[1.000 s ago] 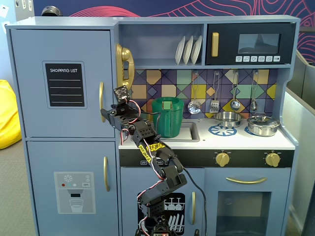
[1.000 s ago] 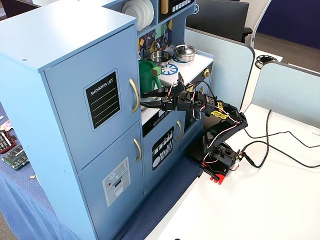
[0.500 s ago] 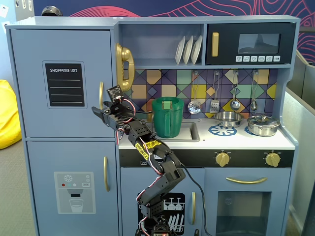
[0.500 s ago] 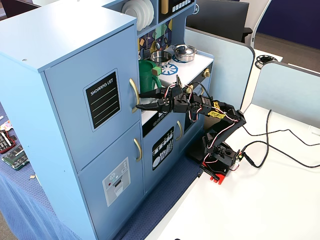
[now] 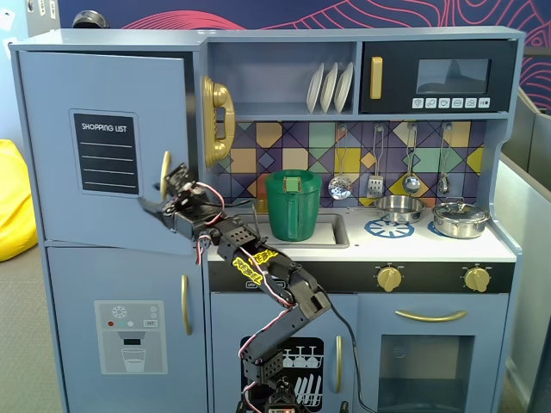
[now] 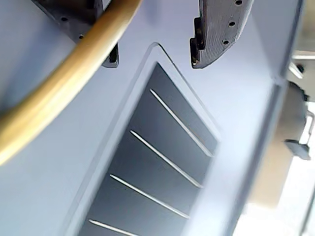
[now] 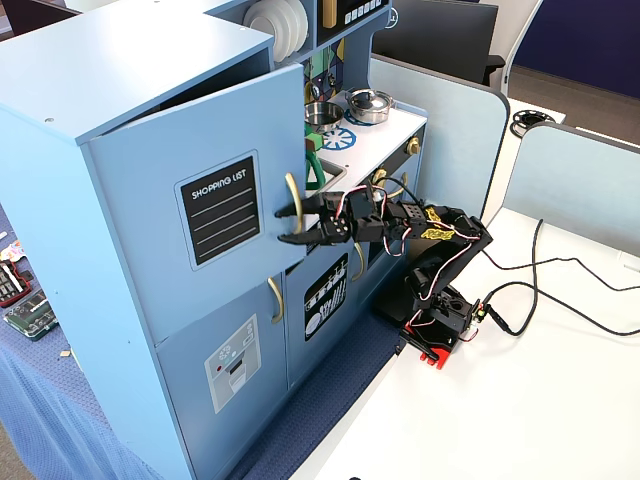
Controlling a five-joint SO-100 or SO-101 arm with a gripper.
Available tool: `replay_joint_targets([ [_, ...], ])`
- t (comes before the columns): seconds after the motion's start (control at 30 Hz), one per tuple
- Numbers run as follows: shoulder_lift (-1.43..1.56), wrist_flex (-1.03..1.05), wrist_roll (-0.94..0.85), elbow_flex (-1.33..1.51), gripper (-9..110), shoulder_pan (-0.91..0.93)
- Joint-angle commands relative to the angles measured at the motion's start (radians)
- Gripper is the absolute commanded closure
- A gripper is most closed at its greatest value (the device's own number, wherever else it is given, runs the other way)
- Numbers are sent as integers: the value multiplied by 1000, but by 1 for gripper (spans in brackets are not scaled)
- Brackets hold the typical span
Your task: Open the left cabinet door
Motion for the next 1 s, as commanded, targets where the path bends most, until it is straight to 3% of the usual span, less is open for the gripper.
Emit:
replay_joint_targets([
  [0.0,61,-31,-63,5,92,-64],
  [0.63,465,77,-95,229,92,-17],
  [0.97,551,135,46,218,93,210],
])
